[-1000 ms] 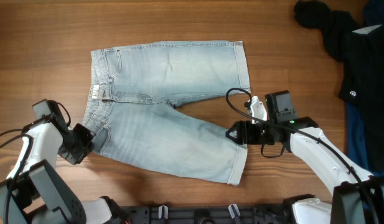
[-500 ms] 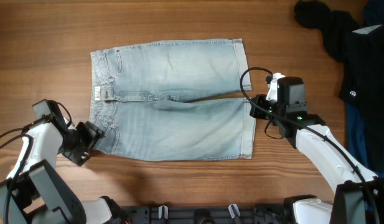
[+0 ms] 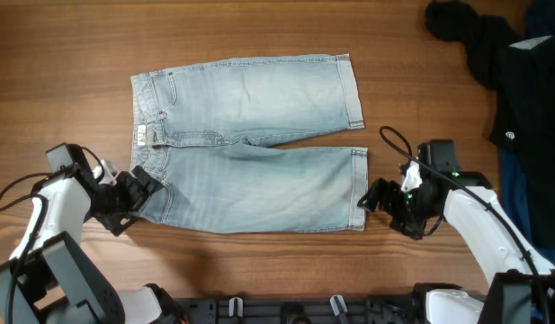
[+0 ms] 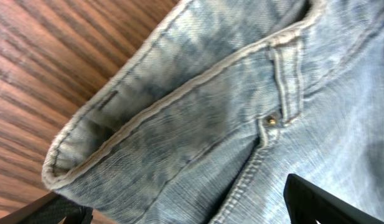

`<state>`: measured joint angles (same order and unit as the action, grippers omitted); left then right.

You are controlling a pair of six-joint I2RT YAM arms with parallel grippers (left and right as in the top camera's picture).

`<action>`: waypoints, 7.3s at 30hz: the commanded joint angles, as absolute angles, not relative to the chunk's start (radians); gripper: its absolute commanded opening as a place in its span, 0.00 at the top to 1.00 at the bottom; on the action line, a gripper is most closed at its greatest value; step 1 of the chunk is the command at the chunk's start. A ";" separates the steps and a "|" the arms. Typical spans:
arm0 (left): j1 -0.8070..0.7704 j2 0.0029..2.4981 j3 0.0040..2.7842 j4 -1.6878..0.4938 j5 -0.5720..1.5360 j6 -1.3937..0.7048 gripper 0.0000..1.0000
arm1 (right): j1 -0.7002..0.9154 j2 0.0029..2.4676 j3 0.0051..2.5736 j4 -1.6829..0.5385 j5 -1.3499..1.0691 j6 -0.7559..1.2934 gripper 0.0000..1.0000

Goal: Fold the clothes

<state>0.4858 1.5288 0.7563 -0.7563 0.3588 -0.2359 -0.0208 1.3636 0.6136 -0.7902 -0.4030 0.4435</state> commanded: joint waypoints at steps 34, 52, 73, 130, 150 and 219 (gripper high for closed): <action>0.493 1.431 0.749 -0.856 0.339 -0.191 0.05 | -0.019 1.105 0.569 -0.643 -0.617 0.368 0.96; 0.583 1.627 0.746 -0.739 0.271 -0.299 0.18 | -0.019 1.105 0.569 -0.612 -0.618 0.368 0.96; 0.607 1.423 0.965 -0.777 0.639 -0.107 0.96 | -0.019 1.105 0.569 -0.605 -0.618 0.368 0.96; 0.591 1.388 0.965 -0.712 0.299 -0.326 0.96 | 0.228 2.035 1.251 -0.207 -0.444 0.081 0.44; 0.591 1.388 0.965 -0.714 0.299 -0.322 0.96 | 0.220 1.876 1.250 -0.239 -0.505 0.079 0.96; 0.593 1.347 0.965 -0.707 0.348 -0.322 0.96 | 0.255 2.017 1.250 -0.196 -0.538 0.056 0.96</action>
<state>0.5911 1.3666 0.9516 -0.7101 0.3275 -0.3206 0.2474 2.0766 1.2434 -0.1787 -0.5091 0.0574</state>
